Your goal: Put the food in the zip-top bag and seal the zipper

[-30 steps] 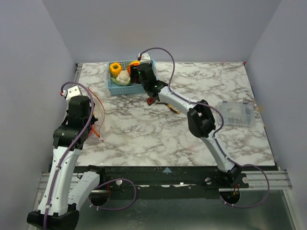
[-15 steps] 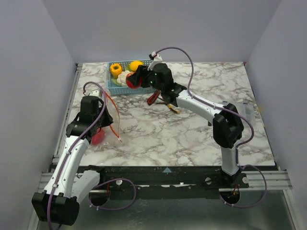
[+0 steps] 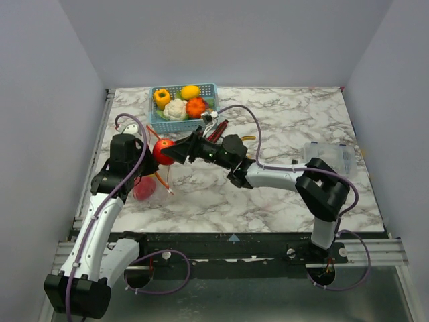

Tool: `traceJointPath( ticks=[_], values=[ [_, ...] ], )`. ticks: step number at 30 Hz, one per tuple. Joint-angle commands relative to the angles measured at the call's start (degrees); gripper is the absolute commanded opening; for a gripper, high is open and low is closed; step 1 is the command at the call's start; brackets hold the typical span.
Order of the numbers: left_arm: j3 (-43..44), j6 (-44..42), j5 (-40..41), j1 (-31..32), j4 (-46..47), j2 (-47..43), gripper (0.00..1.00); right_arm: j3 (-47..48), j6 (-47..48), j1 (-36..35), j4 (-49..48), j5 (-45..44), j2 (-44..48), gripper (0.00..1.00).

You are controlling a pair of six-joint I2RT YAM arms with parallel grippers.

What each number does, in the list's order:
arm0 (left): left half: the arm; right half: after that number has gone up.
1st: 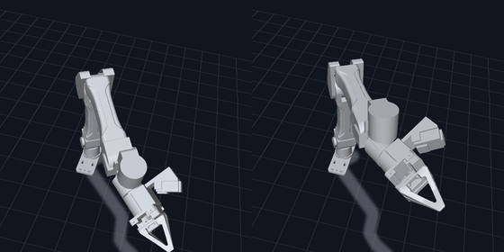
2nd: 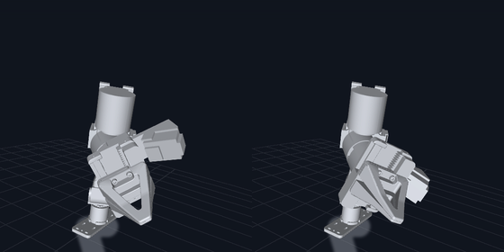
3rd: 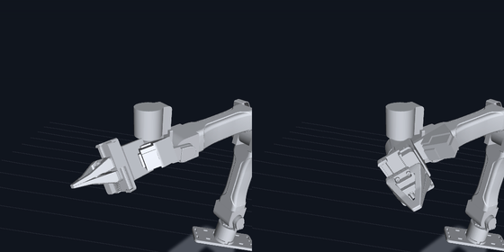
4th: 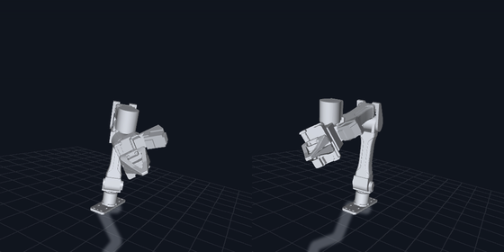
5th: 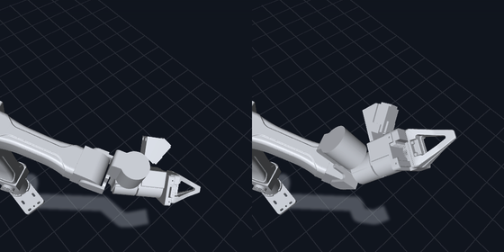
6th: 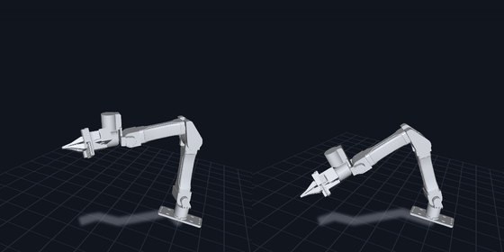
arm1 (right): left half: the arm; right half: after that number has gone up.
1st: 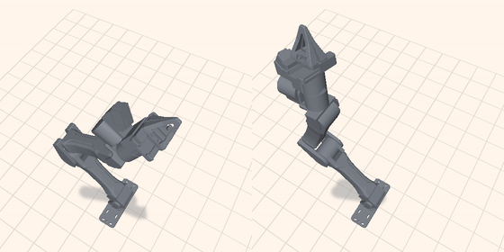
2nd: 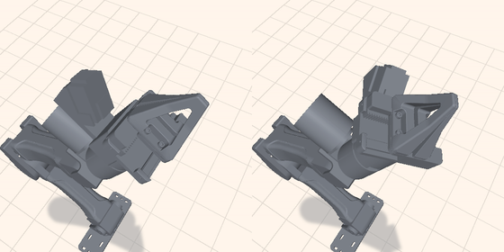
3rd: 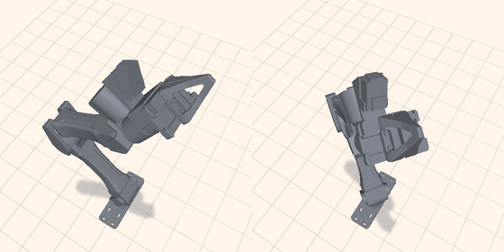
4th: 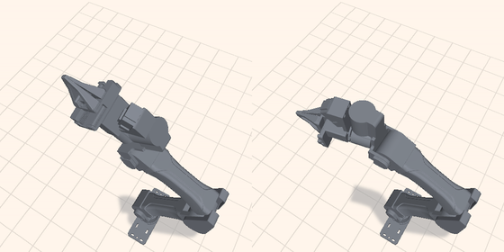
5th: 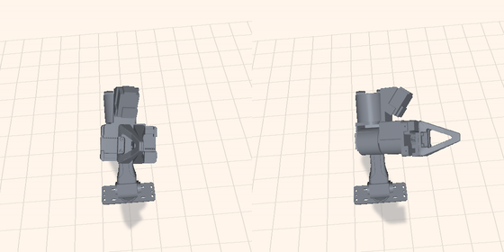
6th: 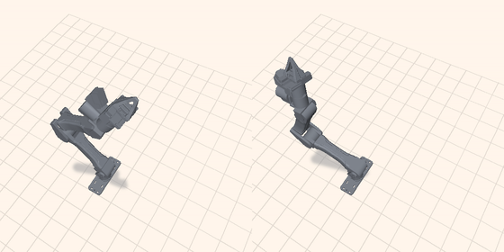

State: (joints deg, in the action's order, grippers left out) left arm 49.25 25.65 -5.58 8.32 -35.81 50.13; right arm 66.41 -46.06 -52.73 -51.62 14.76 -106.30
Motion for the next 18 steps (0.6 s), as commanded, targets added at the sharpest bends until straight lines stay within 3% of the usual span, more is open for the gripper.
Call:
traceJointPath(
  ticks=[1, 4, 9, 18],
  values=[
    [-0.76, -0.80, 0.72, -0.05, 1.51, -2.20, 0.00, -1.39, 0.00, -1.76, -11.79, -2.82, 1.93, 0.01],
    [-1.18, -0.48, 0.49, -0.05, 1.84, -3.27, 0.00, -2.97, -2.89, -1.98, -15.74, -4.12, 0.48, 0.01],
    [-1.35, -0.03, 0.33, -0.05, 2.18, -4.52, 0.00, -0.62, -1.69, -3.54, -10.05, -7.54, -2.19, 0.01],
    [-0.57, 0.37, 2.96, -0.05, 1.02, -6.46, 0.00, 4.11, 12.07, -6.85, 12.43, -25.90, -0.67, 0.01]
  ],
)
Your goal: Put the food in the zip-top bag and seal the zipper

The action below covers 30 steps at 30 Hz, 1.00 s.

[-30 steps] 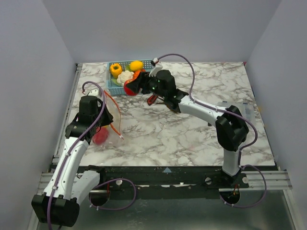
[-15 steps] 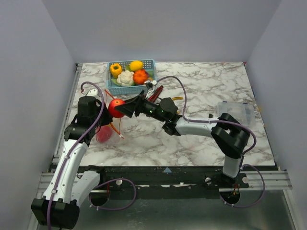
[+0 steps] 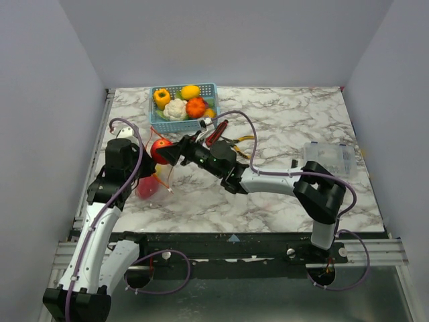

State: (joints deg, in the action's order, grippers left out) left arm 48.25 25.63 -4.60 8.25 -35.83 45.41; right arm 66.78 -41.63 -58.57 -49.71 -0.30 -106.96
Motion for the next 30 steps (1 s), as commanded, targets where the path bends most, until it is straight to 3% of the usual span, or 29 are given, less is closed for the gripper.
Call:
traceJointPath(
  ticks=[1, 4, 7, 12, 14, 22, 24, 30],
  values=[
    [0.61, 0.31, 2.41, 0.01, 0.90, -1.89, 0.00, 4.53, 9.09, -1.54, 13.06, -12.89, 0.14, 0.01],
    [0.96, -0.03, 3.58, 0.01, 0.26, -2.12, 0.00, 7.79, 13.48, -2.48, 18.92, -16.25, -0.11, 0.05],
    [1.17, 0.03, 4.12, 0.01, -0.02, -2.39, 0.00, 9.59, 16.32, -3.73, 21.10, -16.52, -0.31, 0.19],
    [2.44, 0.39, 4.16, 0.01, -0.97, -2.78, 0.00, 10.31, 14.35, -4.38, 22.40, -13.29, -0.11, 0.63],
    [2.69, 0.34, 4.86, 0.01, -1.24, -3.03, 0.00, 12.13, 14.27, -4.44, 24.92, -12.65, -0.27, 0.73],
    [1.96, -0.49, 8.98, 0.01, -2.13, -4.02, 0.00, 19.06, 14.61, -4.46, 33.85, -11.03, 0.11, 0.90],
    [1.77, -0.57, 9.08, 0.05, -1.98, -4.17, 0.00, 21.87, 14.79, -4.47, 37.74, -11.17, -0.55, 0.91],
    [1.43, -0.66, 9.49, 0.01, -1.52, -4.50, 0.00, 21.77, 16.45, -4.52, 36.83, -12.75, 1.02, 0.92]
  ],
)
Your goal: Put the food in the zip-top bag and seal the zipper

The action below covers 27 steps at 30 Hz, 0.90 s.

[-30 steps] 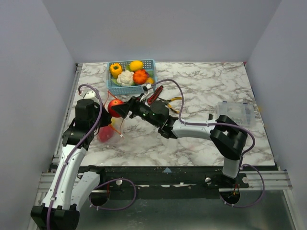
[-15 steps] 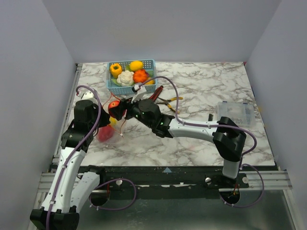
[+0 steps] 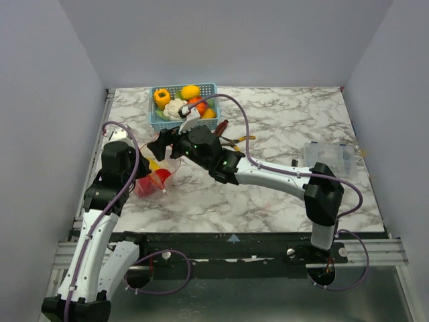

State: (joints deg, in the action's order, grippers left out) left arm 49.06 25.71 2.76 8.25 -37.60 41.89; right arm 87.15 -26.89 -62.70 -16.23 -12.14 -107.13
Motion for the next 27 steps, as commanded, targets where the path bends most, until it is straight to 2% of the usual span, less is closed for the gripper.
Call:
traceJointPath(
  ticks=[1, 19, 27],
  values=[
    [0.49, -0.86, 2.67, 0.02, 0.35, -1.00, 0.00, 1.56, 2.25, -0.34, 3.46, -1.31, 1.30, 0.92],
    [-1.20, -1.54, 5.50, 0.01, 1.53, 0.03, 0.00, 10.38, 13.62, 2.25, 5.86, -15.50, -2.78, 0.98],
    [-1.40, -1.70, 5.41, -0.02, 1.49, 0.73, 0.00, 17.20, 15.95, 6.93, 7.67, -16.55, -9.56, 1.00]
  ],
)
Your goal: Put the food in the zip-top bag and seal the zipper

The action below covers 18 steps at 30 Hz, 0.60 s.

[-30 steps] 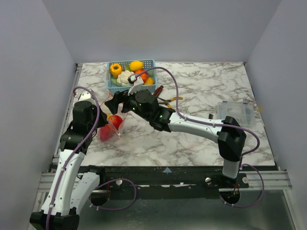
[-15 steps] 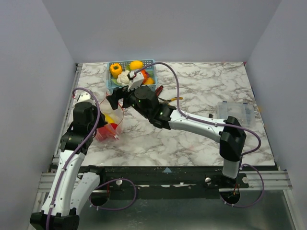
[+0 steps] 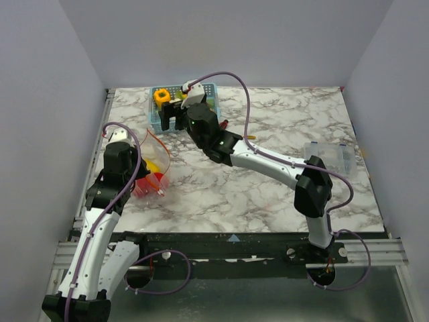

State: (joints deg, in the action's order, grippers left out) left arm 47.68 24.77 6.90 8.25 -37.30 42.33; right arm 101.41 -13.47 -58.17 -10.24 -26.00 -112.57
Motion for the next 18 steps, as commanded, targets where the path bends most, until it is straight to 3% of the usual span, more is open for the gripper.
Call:
traceJointPath(
  ticks=[1, 18],
  values=[
    [0.04, -0.78, 1.28, -0.05, 1.24, 0.36, 0.00, 3.97, 3.21, 2.93, 1.76, -2.86, -5.40, 1.00],
    [0.40, -0.87, 0.59, -0.66, 1.35, 2.74, 0.00, 27.81, 9.13, 11.05, 7.99, -2.30, -29.38, 1.00]
  ],
)
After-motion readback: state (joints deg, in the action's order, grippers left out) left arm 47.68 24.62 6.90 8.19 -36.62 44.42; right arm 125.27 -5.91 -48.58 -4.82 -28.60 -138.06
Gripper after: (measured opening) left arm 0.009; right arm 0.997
